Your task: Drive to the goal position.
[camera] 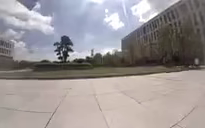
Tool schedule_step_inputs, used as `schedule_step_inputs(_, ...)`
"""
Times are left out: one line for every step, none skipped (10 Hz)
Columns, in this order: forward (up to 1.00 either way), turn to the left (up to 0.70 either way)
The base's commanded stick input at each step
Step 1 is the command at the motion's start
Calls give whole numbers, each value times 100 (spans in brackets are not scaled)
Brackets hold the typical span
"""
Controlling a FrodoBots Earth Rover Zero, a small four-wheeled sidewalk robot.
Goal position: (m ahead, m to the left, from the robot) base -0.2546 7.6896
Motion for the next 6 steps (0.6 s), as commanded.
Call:
schedule_step_inputs(70, 35)
schedule_step_inputs(70, 35)
schedule_step_inputs(70, 35)
schedule_step_inputs(70, 35)
schedule_step_inputs(70, 35)
schedule_step_inputs(70, 35)
